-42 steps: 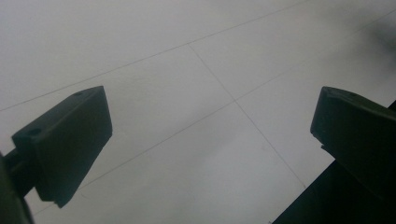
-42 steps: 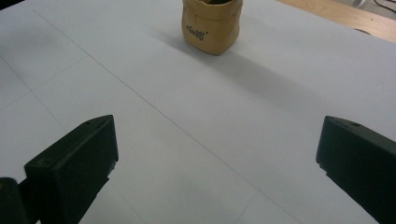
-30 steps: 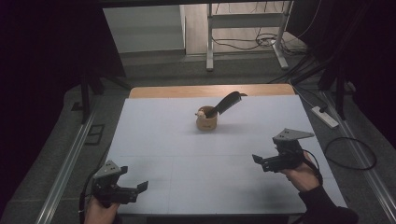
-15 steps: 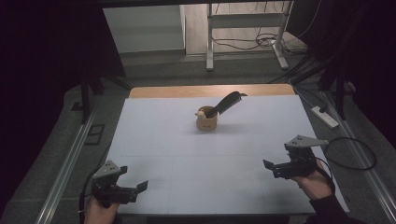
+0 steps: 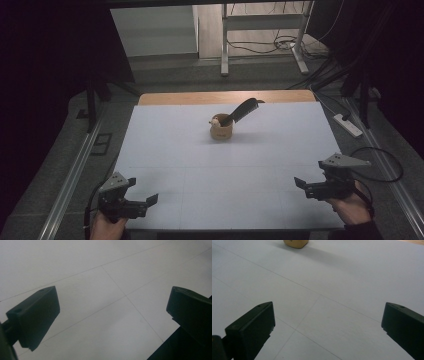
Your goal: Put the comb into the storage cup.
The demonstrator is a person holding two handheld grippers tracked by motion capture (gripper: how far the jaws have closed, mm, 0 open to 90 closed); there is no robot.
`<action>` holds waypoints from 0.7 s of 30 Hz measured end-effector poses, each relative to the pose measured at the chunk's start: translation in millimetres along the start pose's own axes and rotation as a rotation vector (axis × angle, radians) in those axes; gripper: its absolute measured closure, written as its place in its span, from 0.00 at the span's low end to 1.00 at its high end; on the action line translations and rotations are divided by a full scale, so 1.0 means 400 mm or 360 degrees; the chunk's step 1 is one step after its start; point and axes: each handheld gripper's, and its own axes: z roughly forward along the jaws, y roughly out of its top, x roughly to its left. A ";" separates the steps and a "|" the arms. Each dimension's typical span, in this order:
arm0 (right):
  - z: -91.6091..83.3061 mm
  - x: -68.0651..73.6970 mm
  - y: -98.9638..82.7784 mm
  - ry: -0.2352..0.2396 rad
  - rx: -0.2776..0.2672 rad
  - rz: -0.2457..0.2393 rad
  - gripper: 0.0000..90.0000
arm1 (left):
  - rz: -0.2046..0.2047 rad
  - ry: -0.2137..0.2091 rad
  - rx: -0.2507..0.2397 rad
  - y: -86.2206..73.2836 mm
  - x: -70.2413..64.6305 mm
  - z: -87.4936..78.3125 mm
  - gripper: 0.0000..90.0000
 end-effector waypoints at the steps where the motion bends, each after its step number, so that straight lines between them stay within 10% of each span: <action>1: -0.005 -0.002 -0.005 -0.0008 0.0000 0.0004 0.00 | 0.0000 0.0002 -0.0001 0.000 0.000 0.000 0.00; 21: -0.071 -0.020 -0.105 -0.0164 0.0055 0.0134 0.00 | 0.0016 0.0020 -0.0007 -0.002 -0.002 -0.002 0.00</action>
